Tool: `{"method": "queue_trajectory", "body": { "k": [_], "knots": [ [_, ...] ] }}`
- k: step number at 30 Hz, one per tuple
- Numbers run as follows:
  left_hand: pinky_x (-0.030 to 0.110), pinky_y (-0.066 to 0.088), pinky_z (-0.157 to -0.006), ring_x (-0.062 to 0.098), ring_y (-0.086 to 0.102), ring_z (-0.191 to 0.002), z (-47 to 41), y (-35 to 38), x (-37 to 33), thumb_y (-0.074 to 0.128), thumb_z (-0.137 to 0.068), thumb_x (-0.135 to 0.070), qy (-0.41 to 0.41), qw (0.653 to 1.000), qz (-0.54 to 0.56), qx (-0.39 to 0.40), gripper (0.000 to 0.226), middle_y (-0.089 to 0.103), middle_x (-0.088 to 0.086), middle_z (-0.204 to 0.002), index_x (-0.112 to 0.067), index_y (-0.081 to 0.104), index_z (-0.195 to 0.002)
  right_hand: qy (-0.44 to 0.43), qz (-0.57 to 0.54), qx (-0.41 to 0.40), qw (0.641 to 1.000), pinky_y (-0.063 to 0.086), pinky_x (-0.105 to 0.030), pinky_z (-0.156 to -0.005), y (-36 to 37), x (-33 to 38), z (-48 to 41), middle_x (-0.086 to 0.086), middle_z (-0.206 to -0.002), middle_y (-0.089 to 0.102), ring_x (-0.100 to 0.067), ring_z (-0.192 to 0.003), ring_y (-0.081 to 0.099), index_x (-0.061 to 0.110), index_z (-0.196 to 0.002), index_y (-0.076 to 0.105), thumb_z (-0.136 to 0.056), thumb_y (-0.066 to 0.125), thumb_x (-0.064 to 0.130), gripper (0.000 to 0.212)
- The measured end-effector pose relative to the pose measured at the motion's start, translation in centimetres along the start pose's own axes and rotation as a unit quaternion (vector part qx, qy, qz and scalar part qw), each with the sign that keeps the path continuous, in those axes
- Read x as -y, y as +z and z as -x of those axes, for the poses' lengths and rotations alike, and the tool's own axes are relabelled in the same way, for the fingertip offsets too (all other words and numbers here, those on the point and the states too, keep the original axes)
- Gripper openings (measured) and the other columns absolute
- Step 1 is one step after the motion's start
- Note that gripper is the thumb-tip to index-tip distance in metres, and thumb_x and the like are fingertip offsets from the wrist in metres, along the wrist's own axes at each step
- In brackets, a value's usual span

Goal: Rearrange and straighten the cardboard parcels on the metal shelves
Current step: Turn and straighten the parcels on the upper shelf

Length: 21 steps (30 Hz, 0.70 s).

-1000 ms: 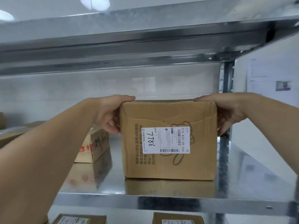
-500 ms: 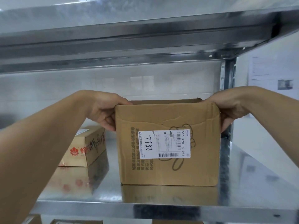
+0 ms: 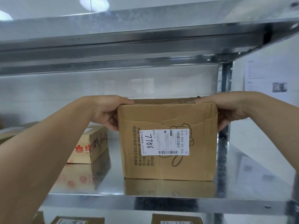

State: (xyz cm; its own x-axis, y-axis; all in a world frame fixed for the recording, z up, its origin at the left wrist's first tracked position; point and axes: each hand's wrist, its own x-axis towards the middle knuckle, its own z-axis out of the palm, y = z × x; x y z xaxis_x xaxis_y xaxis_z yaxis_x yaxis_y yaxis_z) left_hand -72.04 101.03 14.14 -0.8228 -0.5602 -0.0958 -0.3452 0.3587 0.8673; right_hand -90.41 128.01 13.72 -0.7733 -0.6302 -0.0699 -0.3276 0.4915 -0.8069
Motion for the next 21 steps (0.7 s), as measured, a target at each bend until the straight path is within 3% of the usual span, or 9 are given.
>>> {"method": "queue_trajectory", "body": {
  "k": [3,6,9,12,16,18,21],
  "knots": [
    [0.039,0.060,-0.073,0.025,0.069,-0.081,0.3,0.2,0.1,0.056,-0.100,-0.045,0.025,0.999,0.015,-0.017,0.030,0.068,0.011,-0.088,-0.016,0.063,-0.104,-0.010,-0.026,-0.019,0.999,0.064,-0.051,-0.079,-0.3,0.0,0.7,-0.025,-0.116,0.072,-0.040,-0.097,0.075,0.006,-0.119,0.070,-0.099,0.059,0.049,0.048],
    [0.042,0.059,-0.082,0.024,0.067,-0.089,0.3,0.3,0.2,0.057,-0.100,-0.039,0.066,0.996,0.053,-0.023,0.025,0.067,0.009,-0.101,-0.017,0.062,-0.110,-0.042,-0.064,-0.056,0.995,0.059,-0.056,-0.092,0.1,0.1,1.1,-0.022,-0.121,0.065,-0.039,-0.106,0.070,0.011,-0.119,0.067,-0.101,0.058,0.045,0.040],
    [0.047,0.057,-0.091,0.026,0.065,-0.096,0.2,0.3,0.9,0.057,-0.100,-0.041,0.095,0.990,0.102,-0.020,0.030,0.065,0.009,-0.112,-0.018,0.064,-0.117,-0.059,-0.139,-0.068,0.986,0.057,-0.059,-0.093,0.4,-0.5,1.2,-0.020,-0.119,0.065,-0.038,-0.102,0.069,0.013,-0.121,0.064,-0.099,0.055,0.056,0.049],
    [0.048,0.057,-0.086,0.031,0.065,-0.101,0.1,0.4,2.1,0.050,-0.098,-0.058,0.096,0.984,0.153,-0.002,0.051,0.064,0.013,-0.119,-0.017,0.063,-0.126,-0.055,-0.206,-0.071,0.974,0.059,-0.058,-0.087,0.7,-1.5,1.0,-0.020,-0.114,0.067,-0.040,-0.098,0.071,0.011,-0.126,0.057,-0.095,0.047,0.070,0.067],
    [0.046,0.053,-0.080,0.036,0.066,-0.093,-0.5,0.8,3.8,0.039,-0.093,-0.076,0.059,0.977,0.207,0.006,0.071,0.067,0.017,-0.103,-0.015,0.062,-0.121,-0.038,-0.284,-0.077,0.955,0.058,-0.054,-0.077,1.8,-2.8,0.5,-0.019,-0.102,0.063,-0.038,-0.083,0.069,0.013,-0.122,0.057,-0.097,0.039,0.072,0.067],
    [0.044,0.053,-0.076,0.032,0.066,-0.078,-0.9,1.1,4.5,0.038,-0.092,-0.078,0.047,0.973,0.225,0.009,0.073,0.067,0.013,-0.086,-0.013,0.062,-0.116,-0.021,-0.299,-0.071,0.951,0.058,-0.052,-0.071,2.6,-3.5,0.1,-0.018,-0.098,0.061,-0.036,-0.077,0.069,0.015,-0.127,0.057,-0.096,0.040,0.073,0.067],
    [0.039,0.052,-0.066,0.027,0.062,-0.065,-1.6,1.6,5.3,0.039,-0.092,-0.077,0.024,0.977,0.212,0.011,0.077,0.060,0.010,-0.077,-0.008,0.063,-0.116,0.015,-0.301,-0.082,0.950,0.058,-0.057,-0.077,3.6,-4.2,-0.5,-0.020,-0.110,0.058,-0.041,-0.095,0.065,0.013,-0.143,0.045,-0.097,0.046,0.069,0.072]
  ]
}}
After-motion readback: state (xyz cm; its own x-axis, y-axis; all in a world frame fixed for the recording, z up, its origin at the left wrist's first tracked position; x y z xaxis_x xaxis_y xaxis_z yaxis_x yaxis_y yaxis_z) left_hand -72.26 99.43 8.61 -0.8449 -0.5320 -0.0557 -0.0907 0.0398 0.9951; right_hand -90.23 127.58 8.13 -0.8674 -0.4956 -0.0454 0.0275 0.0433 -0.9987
